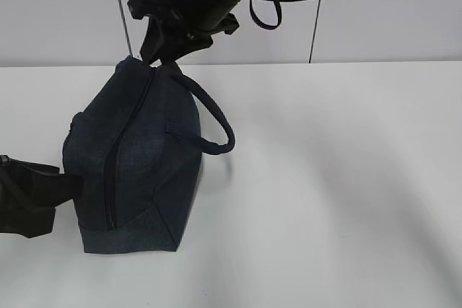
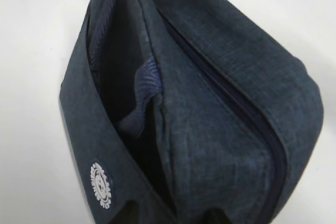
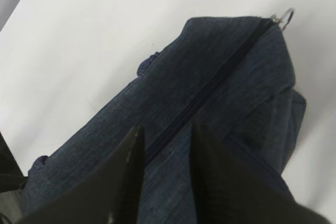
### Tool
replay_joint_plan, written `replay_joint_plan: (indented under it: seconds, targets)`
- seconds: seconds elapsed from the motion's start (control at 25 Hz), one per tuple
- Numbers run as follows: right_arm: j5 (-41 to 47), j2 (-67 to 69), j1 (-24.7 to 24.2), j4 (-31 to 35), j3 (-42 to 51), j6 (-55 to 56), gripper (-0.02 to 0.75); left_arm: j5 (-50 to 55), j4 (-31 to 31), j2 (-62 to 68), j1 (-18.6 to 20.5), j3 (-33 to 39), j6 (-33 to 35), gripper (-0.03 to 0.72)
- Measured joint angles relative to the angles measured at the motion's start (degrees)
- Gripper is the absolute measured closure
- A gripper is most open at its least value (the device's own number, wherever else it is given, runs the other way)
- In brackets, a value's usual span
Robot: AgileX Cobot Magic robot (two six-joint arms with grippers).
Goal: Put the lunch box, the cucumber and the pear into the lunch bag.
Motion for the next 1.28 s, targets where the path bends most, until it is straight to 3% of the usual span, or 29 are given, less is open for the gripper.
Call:
replay_joint_plan:
  seconds: [0.36, 0.84, 0.92, 1.12, 1.28]
  targets:
    - [-26.67, -14.29, 0.0, -0.26, 29.25, -6.73, 0.494, 0.0, 0.0, 0.0, 0.0, 0.0, 0.0, 0.447]
    - [-23.95, -22.06, -0.1, -2.11, 32.44, -7.4, 0.495, 0.0, 0.0, 0.0, 0.0, 0.0, 0.0, 0.447]
    - [-22.2, -23.5, -0.1, -6.75, 34.22, -3.63, 0.496, 0.0, 0.0, 0.0, 0.0, 0.0, 0.0, 0.447]
    - [-18.26, -28.43, -0.1, -29.23, 42.66, 9.92, 0.496, 0.0, 0.0, 0.0, 0.0, 0.0, 0.0, 0.447]
    - [-17.98, -33.47, -0.1, -41.41, 48.82, 17.69, 0.498, 0.0, 0.0, 0.0, 0.0, 0.0, 0.0, 0.447]
